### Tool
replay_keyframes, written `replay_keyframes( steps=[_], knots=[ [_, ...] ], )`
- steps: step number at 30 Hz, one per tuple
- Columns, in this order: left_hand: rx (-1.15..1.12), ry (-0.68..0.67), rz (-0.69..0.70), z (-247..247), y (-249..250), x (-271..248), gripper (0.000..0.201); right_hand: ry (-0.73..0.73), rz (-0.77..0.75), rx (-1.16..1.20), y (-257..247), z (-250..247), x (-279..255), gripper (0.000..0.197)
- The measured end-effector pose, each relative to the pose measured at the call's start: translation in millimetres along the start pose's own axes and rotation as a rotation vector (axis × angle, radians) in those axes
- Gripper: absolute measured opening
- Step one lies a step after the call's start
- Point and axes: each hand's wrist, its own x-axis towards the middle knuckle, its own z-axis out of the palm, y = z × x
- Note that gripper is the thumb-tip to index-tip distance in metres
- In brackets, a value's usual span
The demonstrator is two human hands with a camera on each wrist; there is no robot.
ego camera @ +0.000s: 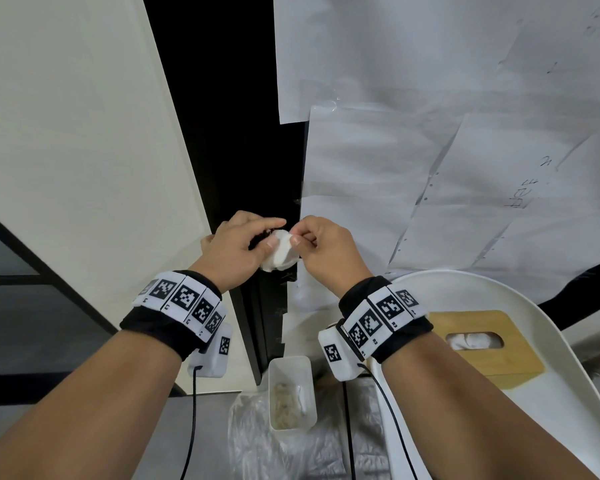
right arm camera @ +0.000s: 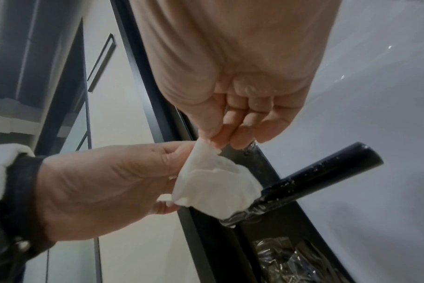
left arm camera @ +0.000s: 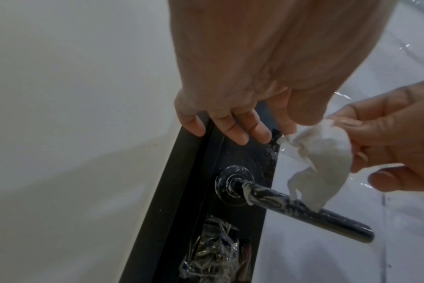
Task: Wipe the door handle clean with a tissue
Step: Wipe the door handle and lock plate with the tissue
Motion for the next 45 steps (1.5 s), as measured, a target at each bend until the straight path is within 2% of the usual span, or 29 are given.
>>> replay_keyframes(
  steps=[3,6,9,12,17,20,23,26,30,33,34,36,39,40,42,45],
  knots=[
    [-0.025,-0.036,0.021,2,1,1,0.014,0.004,0.006,0.023,-1,1,0,0.008],
    [-0.138,0.011,0.022,2,2,0,0.002,0.063,0.03,0.001,5,-2,3,0.014],
    [-0.242,0.042,0.012,-1,6,-1,0.004,0.003,0.031,-0.034,13,-5,3,0.026],
    [-0.344,0.019,0.007,-2,9,-1,0.004,-0.104,0.007,-0.008,14,1,2,0.027],
    [-0.396,-0.041,0.021,-2,12,1,0.013,-0.11,0.038,0.108,11,4,2,0.037],
    [-0.374,-0.013,0.009,-2,10,2,0.01,-0.118,0.056,0.04,11,2,4,0.023],
    [-0.352,0.043,-0.056,-3,5,3,0.003,-0.001,0.076,-0.039,17,-1,7,0.011],
    [-0.351,0.077,-0.13,-2,-1,4,0.013,0.152,0.158,0.043,24,-8,10,0.009],
    [-0.313,0.035,-0.176,-1,0,4,0.019,0.149,0.131,0.089,20,-11,10,0.009],
    [-0.157,-0.017,-0.152,1,1,6,0.051,0.124,0.038,0.077,13,-12,7,0.007],
    [-0.121,-0.016,-0.15,1,0,6,0.053,0.11,0.016,0.08,12,-13,7,0.007],
    [-0.105,0.011,-0.166,0,1,7,0.038,0.079,-0.011,0.079,11,-14,6,0.008],
    [-0.025,0.034,-0.194,-3,5,6,0.049,0.025,-0.016,0.132,9,-17,6,0.01],
    [-0.001,0.036,-0.191,-2,6,7,0.045,0.013,-0.023,0.142,8,-18,6,0.01],
    [-0.074,0.029,-0.173,-1,10,9,0.03,-0.011,-0.046,0.119,5,-19,5,0.011],
    [-0.262,-0.013,-0.115,-2,19,10,0.06,-0.05,-0.073,0.05,4,-18,4,0.011]
  ],
)
